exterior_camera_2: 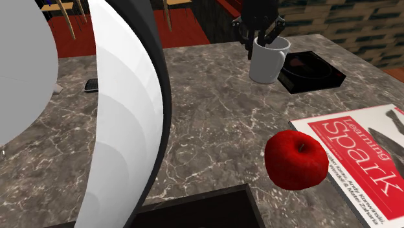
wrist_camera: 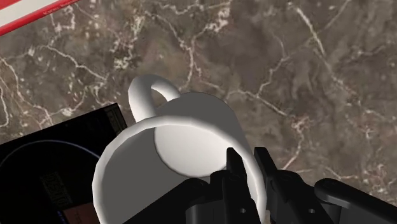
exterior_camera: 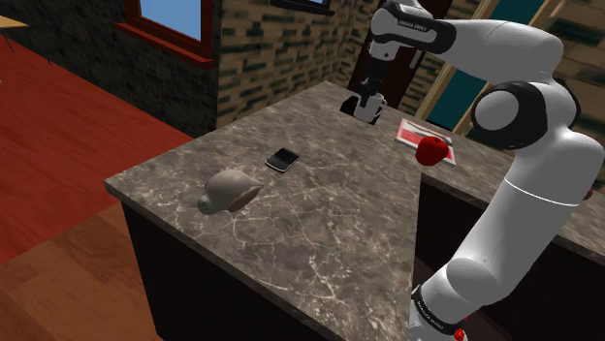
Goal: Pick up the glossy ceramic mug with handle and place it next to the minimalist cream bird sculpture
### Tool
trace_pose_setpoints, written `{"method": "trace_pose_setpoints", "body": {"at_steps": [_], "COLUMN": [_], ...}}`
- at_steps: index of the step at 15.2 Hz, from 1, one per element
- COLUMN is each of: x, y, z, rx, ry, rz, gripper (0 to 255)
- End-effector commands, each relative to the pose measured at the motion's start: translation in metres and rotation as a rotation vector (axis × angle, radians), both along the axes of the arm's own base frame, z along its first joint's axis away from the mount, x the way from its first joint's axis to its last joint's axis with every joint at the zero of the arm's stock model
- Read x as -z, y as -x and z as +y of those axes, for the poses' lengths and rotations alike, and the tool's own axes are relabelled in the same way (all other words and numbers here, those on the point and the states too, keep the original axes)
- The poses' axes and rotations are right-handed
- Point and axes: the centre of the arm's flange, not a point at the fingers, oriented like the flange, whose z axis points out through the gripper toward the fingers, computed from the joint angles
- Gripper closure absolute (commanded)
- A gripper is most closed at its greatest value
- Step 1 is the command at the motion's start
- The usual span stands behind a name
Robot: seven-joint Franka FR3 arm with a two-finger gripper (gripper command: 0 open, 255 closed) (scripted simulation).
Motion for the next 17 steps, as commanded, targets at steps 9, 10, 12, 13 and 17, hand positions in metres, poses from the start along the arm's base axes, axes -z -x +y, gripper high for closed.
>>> {"method": "trace_pose_setpoints", "body": {"at_steps": [9, 10, 12, 13, 17], "x": [-0.053, -0.058, -0.068, -0.074, -0.095], "y": [-0.001, -0.001, -0.001, -0.001, -0.001], "z": [-0.001, -0.001, -0.001, -0.001, -0.001], "rx": [0.0, 0.0, 0.0, 0.0, 0.0], "ry": [0.0, 0.0, 0.0, 0.0, 0.0], "rz": [0.0, 0.0, 0.0, 0.0, 0.0], "gripper": [255, 255, 255, 255, 255]}}
